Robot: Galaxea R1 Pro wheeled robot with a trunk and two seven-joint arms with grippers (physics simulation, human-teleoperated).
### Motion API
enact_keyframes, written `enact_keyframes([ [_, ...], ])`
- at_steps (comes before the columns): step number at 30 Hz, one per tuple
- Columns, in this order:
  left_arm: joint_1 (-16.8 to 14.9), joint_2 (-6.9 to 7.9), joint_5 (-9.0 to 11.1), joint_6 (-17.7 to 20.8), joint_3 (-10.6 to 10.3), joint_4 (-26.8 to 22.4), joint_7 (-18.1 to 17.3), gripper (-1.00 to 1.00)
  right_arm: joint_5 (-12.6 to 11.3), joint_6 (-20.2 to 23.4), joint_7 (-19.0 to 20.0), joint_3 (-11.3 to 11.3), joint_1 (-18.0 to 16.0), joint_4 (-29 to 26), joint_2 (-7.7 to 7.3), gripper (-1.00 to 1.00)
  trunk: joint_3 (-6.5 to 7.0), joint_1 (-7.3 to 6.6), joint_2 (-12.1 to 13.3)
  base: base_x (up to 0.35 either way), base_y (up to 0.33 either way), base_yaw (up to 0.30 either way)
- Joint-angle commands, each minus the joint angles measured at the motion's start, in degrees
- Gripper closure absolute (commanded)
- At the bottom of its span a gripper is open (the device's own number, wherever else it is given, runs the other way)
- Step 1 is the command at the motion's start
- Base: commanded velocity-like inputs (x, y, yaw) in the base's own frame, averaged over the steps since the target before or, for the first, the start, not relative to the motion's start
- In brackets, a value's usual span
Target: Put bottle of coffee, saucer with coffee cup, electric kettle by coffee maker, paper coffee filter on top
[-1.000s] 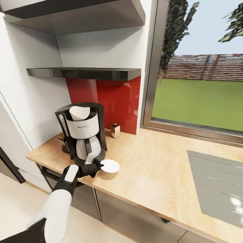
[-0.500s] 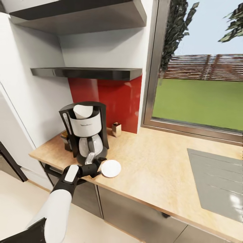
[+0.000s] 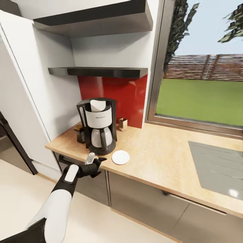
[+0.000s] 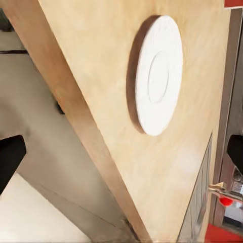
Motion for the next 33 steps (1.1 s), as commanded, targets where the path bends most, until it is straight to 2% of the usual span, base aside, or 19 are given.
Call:
enact_keyframes([
  [1, -0.1, -0.07, -0.3, 0.4, 0.4, 0.0, -0.3, -1.0, -0.5, 0.2, -0.1, 0.5, 0.0, -0.1, 0.0, -1.0, -0.13, 0.01, -0.1, -0.285, 0.19, 0.0],
  [10, 0.3, 0.36, -0.2, 0.6, 0.5, -0.4, -0.4, -1.0, -0.5, 0.2, -0.1, 0.5, 0.0, -0.1, 0.0, -1.0, -0.13, 0.01, -0.1, -0.285, 0.19, 0.0],
  [17, 0.9, 0.91, -0.1, 3.2, 0.6, -0.6, -0.6, -1.0, -0.5, 0.2, -0.1, 0.5, 0.0, -0.1, 0.0, -1.0, -0.13, 0.01, -0.1, -0.168, 0.112, 0.0],
  [20, 2.0, 2.78, -0.2, 3.9, 0.5, -0.3, -1.1, -1.0, -0.4, 0.2, -0.1, 0.5, 0.0, -0.1, 0.0, -1.0, -0.13, 0.01, -0.1, -0.023, 0.015, 0.0],
  [23, 5.4, 4.96, -0.3, 3.9, 0.2, -0.2, -2.0, -1.0, -0.4, 0.2, -0.1, 0.5, 0.0, -0.1, 0.0, -1.0, -0.13, 0.01, -0.1, -0.006, 0.004, 0.0],
  [27, 10.7, 6.51, -0.8, 3.4, 0.0, -0.4, -4.2, -1.0, -0.4, 0.2, -0.1, 0.5, 0.0, -0.1, 0.0, -1.0, -0.13, 0.01, -0.1, -0.001, 0.001, 0.0],
  [31, 16.9, 9.5, -1.0, 3.1, -0.8, -0.2, -5.2, -1.0, -0.4, 0.2, -0.1, 0.5, 0.0, -0.1, 0.0, -1.0, -0.13, 0.01, -0.1, 0.0, 0.0, 0.0],
  [33, 20.8, 10.53, -1.3, 1.3, -1.9, -0.1, -5.3, -1.0, -0.5, 0.2, -0.1, 0.5, 0.0, -0.1, 0.0, -1.0, -0.13, 0.01, -0.1, 0.0, 0.0, 0.0],
])
